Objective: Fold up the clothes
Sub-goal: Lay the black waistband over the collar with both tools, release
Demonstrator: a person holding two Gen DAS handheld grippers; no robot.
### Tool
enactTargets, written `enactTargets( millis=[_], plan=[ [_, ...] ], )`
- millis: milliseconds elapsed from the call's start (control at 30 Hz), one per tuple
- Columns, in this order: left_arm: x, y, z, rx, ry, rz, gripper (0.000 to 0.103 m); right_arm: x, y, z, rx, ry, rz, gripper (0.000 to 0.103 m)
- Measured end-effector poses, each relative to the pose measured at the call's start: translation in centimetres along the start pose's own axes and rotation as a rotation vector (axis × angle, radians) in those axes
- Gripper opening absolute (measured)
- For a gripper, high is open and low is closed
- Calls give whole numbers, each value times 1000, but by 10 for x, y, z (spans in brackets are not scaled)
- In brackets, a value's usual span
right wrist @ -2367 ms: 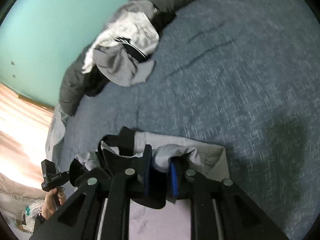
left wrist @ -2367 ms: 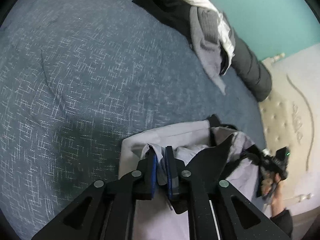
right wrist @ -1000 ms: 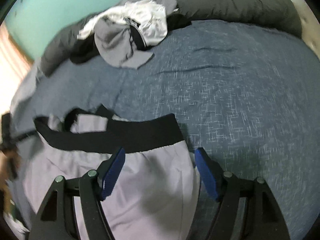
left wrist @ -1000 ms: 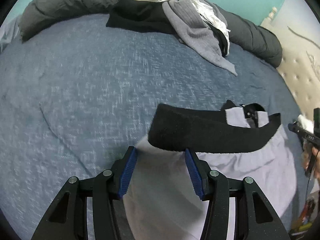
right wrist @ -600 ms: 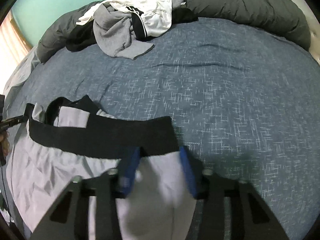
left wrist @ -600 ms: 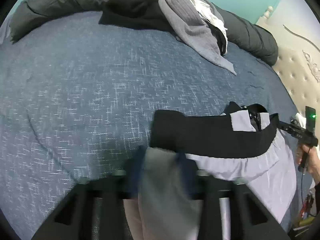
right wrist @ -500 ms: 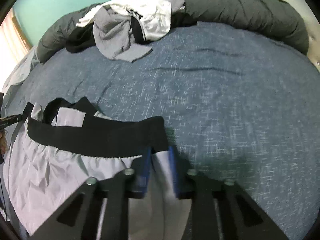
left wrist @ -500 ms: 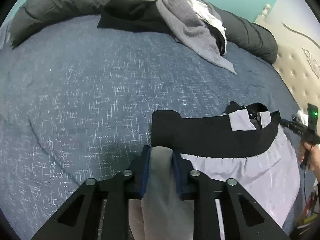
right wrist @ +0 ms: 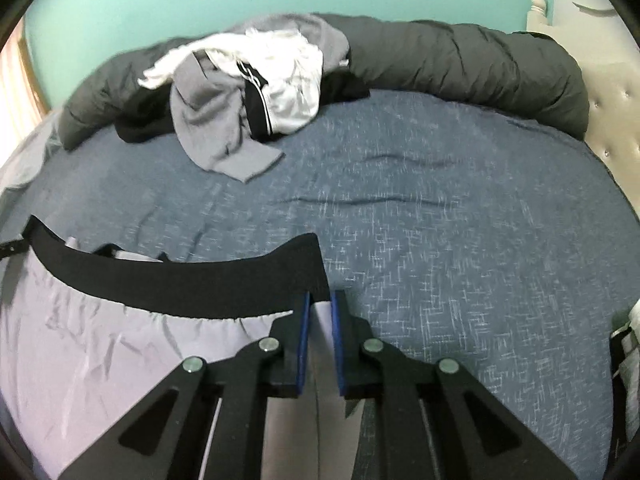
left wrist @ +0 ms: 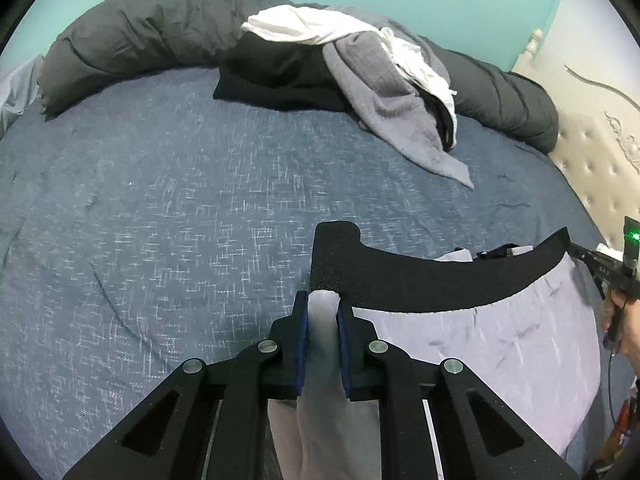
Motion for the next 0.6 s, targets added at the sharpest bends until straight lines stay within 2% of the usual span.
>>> enactTargets(
  millis=[167, 333, 433, 500, 600],
  plan=[
    [-28, 0, 4, -8, 44, -20, 14, -34, -5, 5, 6, 85, 60, 10],
    [-43, -6, 10, -13, 75, -42, 19, -48, -4, 12, 29, 120, 88, 12],
    [-37, -5, 11, -18, 70, -53, 27, -35, -1, 9, 40, 98, 115, 19],
    [-24, -2, 11, -13, 53, -66, 45, -18, 1, 4, 41, 62, 150, 27],
    [2, 6, 13, 19, 42, -73, 51, 25, 8, 1, -8, -15, 55, 27]
  ],
)
Point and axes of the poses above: each gripper's, at about its wrist camera, not at the fingertips, and x roughly against the way its jaws point, y to its left, z to its underside, the point moved 3 cm from there along -x, roughly the way its jaws point, and after that the axes turned 8 degrees about -z, right-handed, at the moved point
